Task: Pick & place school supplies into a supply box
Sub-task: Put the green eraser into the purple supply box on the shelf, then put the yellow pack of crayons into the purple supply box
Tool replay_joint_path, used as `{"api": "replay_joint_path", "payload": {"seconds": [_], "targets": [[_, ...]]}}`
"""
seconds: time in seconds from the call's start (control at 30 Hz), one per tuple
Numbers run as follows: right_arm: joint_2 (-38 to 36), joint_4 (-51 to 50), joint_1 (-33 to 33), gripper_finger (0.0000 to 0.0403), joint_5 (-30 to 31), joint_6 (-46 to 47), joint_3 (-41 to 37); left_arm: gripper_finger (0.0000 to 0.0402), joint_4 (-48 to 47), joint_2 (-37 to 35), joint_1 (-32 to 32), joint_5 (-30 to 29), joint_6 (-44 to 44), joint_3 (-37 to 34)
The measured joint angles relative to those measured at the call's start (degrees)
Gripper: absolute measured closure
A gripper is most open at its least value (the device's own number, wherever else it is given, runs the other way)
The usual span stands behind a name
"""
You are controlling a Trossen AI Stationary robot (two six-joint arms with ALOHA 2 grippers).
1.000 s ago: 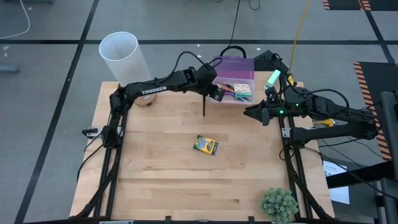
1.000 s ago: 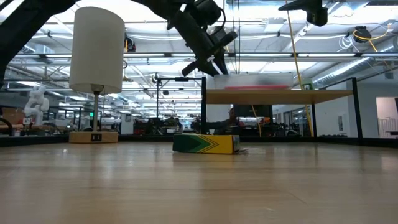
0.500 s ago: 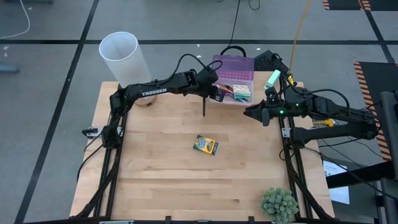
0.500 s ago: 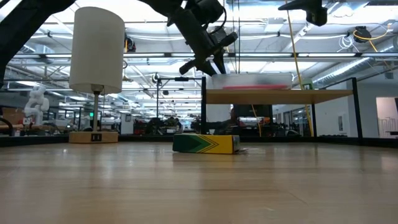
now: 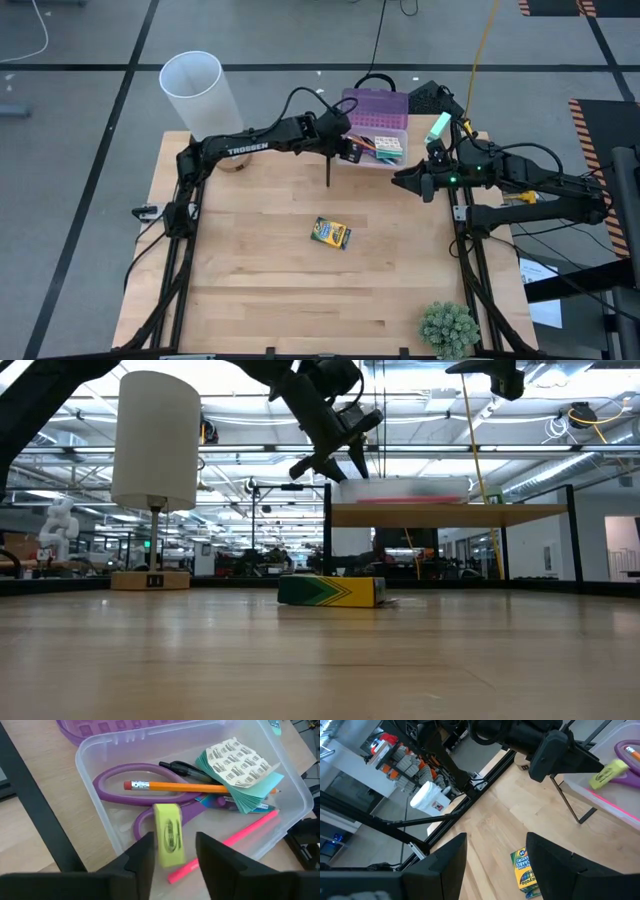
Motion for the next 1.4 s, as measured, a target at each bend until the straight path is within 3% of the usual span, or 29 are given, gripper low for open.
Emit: {"api": "replay_joint_path", "payload": {"seconds": [0.2,0.4,0.83,1.1,1.4], "targets": [[0.0,-0.02,0.0,0.0204,0.0,0.0,0.0,0.0207,-0.15,-0.35,0.0,0.02,-0.61,0.04],[0.0,-0.02,0.0,0.0204,0.0,-0.32,0.0,0.0198,0.03,-1.54,0.04,-0.7,-0.57,-0.04],[-0.02,-0.51,0.0,0.0204,-0.02,-0.4,0.0,0.022,2.05,-7.47,-0.47,0.75,1.29,-0.02],[-0.23,-2.22,0.0,0.0204,-0.02,1.01,-0.02,0.0251,-7.63,-15.88,-3.26,-1.92,8.72,0.06],[-0.68,-4.23,0.0,0.0204,-0.02,2.08,-0.02,0.0254,-17.87,-21.4,-9.16,1.1,15.82,0.07]]}}
